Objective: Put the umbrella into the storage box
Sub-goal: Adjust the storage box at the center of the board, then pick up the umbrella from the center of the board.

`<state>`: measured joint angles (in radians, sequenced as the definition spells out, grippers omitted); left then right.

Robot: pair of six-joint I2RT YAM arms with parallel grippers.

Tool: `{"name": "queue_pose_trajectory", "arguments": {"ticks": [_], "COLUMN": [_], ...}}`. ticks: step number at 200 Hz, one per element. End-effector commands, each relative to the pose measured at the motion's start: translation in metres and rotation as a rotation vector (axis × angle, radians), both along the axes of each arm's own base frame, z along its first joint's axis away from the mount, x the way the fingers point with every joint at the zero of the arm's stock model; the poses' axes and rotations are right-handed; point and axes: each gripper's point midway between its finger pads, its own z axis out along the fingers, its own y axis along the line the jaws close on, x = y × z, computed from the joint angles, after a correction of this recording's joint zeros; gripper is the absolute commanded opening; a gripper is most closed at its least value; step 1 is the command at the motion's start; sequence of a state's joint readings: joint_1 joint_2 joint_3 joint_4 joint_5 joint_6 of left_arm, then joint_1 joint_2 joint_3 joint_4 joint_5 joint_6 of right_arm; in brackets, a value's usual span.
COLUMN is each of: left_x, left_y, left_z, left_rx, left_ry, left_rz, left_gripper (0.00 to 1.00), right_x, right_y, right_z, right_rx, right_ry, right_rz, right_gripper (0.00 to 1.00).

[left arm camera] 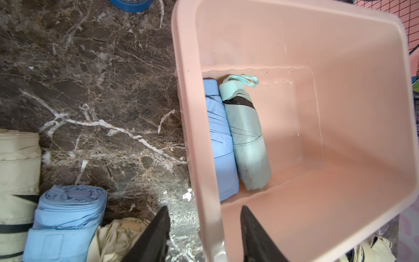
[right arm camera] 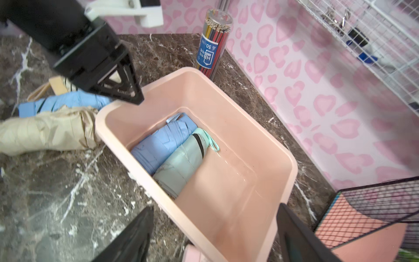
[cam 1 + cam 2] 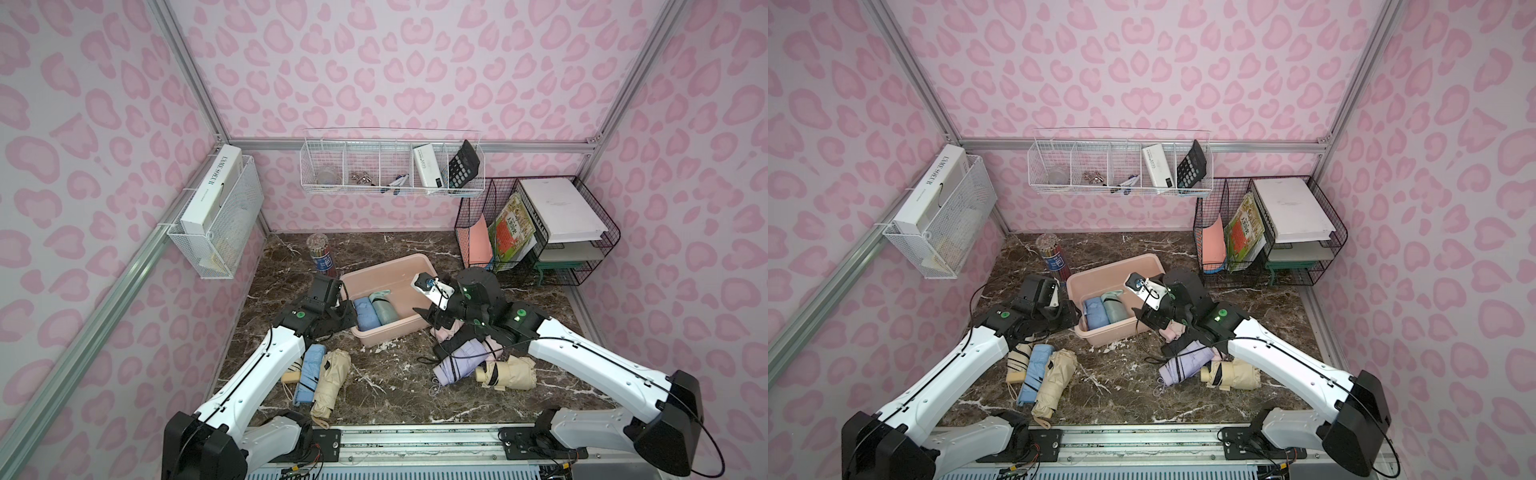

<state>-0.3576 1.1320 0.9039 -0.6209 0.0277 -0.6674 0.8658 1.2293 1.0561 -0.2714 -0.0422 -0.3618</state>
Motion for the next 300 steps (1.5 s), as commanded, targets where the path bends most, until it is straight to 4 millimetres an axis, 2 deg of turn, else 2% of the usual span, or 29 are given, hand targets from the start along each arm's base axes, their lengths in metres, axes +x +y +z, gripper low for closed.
{"name": "queue_pose_trajectory", "arguments": {"ticks": [1,34,76,93,135,176,269,300], "left_x": [-0.002,-0.002,0.000,0.001,-0.001,-0.004,-0.005,-0.006], "left_y": [0.003,0.003,0.007,0.008,0.010,0.011,0.012,0.012], "left_z": [0.001,0.003,0.008,0.011,0.013,0.017,0.020,0.019], "left_rx": [-0.015,-0.054,-0.069,-0.074,-0.090,-0.081,-0.078,-0.074], "left_ry": [-0.016,-0.050,-0.097,-0.108,-0.119,-0.130,-0.138,-0.135], "left_rz": [0.033,0.060,0.100,0.109,0.128,0.114,0.112,0.108], "left_gripper": [0.53,0.54,0.55,0.55,0.56,0.56,0.57,0.57], "right_x": [-0.026,-0.061,-0.079,-0.082,-0.088,-0.093,-0.076,-0.070], "right_y": [-0.023,-0.049,-0.073,-0.082,-0.090,-0.113,-0.108,-0.107], "right_z": [-0.027,-0.061,-0.110,-0.125,-0.146,-0.182,-0.201,-0.208], "right_rx": [-0.208,-0.400,-0.595,-0.658,-0.710,-0.840,-0.898,-0.916], "right_ry": [-0.072,-0.135,-0.086,-0.073,-0.033,0.021,-0.007,0.010], "right_rz": [0.133,0.287,0.353,0.363,0.385,0.392,0.366,0.349], "right_gripper": [0.79,0.78,0.80,0.81,0.85,0.83,0.81,0.77]}}
